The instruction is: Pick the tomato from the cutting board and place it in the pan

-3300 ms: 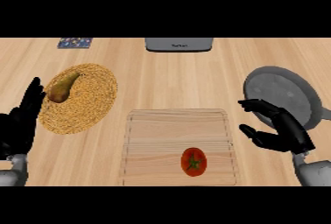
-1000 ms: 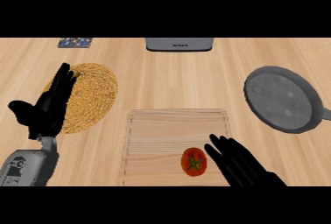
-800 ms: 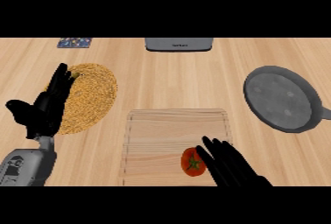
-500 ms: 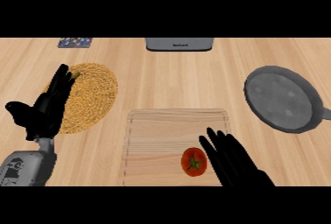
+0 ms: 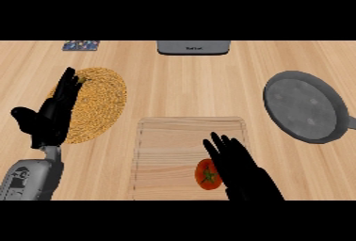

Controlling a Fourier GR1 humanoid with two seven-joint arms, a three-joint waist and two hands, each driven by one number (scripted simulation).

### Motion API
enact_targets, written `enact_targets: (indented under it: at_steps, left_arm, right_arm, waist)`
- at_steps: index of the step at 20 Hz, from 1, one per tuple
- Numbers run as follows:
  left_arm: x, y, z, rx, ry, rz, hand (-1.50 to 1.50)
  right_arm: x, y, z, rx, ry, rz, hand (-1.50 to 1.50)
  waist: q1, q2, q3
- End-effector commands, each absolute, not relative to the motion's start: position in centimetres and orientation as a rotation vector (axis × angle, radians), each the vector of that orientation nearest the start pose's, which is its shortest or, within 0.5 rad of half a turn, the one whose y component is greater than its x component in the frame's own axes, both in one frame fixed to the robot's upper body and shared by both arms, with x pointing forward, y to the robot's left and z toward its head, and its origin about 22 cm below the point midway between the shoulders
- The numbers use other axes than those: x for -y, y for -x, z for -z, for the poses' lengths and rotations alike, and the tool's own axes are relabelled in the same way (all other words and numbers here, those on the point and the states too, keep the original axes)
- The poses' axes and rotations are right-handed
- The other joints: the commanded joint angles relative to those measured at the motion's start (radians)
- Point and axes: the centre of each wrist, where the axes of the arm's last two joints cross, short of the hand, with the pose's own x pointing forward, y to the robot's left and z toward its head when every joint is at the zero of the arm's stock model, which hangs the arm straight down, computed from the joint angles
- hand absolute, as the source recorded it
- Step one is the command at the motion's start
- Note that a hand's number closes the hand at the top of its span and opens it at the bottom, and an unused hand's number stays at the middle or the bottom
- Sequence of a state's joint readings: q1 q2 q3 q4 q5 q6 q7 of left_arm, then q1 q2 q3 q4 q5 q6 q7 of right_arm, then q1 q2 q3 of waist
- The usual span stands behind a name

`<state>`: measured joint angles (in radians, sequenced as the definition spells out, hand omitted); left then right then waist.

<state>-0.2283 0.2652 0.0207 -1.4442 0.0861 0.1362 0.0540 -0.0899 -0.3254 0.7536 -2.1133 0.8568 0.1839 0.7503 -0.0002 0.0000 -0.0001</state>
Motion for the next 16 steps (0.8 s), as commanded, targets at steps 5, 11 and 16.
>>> enact_targets:
  at_steps: [5,11,16]
  left_arm:
    - [-27.3,-29.4,-5.4,1.612,-0.202,0.055,0.00]
    - [-27.9,-28.9,-3.6,1.621,-0.215,0.048,0.00]
    - [-26.9,-30.7,-6.0,1.622,-0.209,0.044,0.00]
  right_arm:
    - [12.2,-17.8,-8.0,1.386,0.659,-1.230,-1.50]
    - [10.6,-17.4,-8.5,1.261,0.749,-1.331,-1.50]
    - [9.0,-19.0,-7.0,1.163,0.810,-1.371,-1.50]
  waist:
    - [0.001,0.000,0.000]
    - [0.001,0.000,0.000]
    - [0.000,0.001,0.000]
